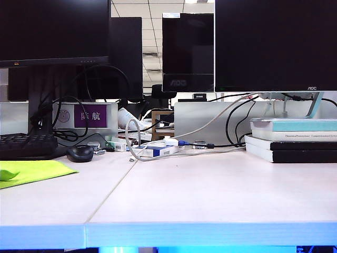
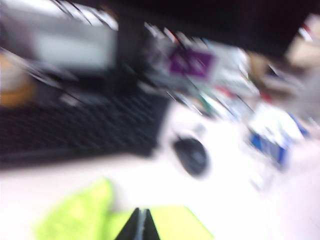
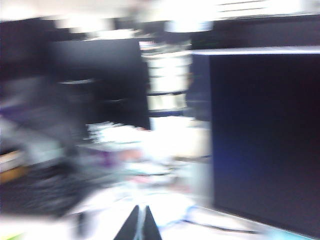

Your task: Wipe the table from left to right using the rag.

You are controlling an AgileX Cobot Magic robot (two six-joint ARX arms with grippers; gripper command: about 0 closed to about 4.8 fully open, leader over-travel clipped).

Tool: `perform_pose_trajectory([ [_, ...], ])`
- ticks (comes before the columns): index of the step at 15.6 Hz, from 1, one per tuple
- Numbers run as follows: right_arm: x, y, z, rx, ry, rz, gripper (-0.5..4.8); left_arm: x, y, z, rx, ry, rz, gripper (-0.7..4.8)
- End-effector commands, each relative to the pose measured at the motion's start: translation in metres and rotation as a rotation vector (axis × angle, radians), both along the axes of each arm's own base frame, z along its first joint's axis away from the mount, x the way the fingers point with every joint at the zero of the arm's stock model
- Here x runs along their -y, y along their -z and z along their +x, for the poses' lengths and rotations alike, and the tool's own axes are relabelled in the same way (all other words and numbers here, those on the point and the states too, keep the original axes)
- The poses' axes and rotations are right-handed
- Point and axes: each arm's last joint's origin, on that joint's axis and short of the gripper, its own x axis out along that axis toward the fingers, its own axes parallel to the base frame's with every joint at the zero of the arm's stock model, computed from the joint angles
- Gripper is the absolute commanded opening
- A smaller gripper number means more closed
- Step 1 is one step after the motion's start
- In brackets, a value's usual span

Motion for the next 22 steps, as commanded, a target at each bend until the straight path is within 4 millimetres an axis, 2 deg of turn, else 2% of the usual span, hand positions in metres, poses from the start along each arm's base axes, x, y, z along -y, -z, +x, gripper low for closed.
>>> perform_pose_trajectory([
  [1,-0.035,-0.018,0.008,-0.041,-0.224,-0.009,-0.01,0.003,-0.001,0.020,-0.081,0.082,-0.060,-0.05],
  [4,-0.076,-0.007,0.007,-0.123,-0.424,-0.042,-0.02,0.004,0.011,0.035,-0.158,0.118,-0.080,-0.05],
  [6,-0.106,0.007,0.000,-0.185,-0.542,-0.143,-0.02,0.004,0.022,0.044,-0.230,0.124,-0.084,-0.05],
  [10,-0.138,0.015,-0.017,-0.097,-0.638,-0.305,-0.01,0.005,0.044,0.059,-0.374,0.150,-0.066,-0.05],
  [12,-0.142,0.014,-0.021,-0.083,-0.681,-0.298,-0.01,0.007,0.058,0.067,-0.479,0.177,-0.039,-0.05],
  [16,-0.145,0.015,-0.026,-0.093,-0.720,-0.306,-0.01,0.007,0.071,0.080,-0.669,0.162,-0.019,-0.05],
  [19,-0.145,0.021,-0.029,-0.144,-0.796,-0.328,-0.01,0.004,0.083,0.102,-0.754,0.086,0.035,-0.05],
  [22,-0.144,0.025,-0.030,-0.189,-0.799,-0.350,-0.01,0.004,0.093,0.114,-0.758,0.081,0.039,-0.01],
])
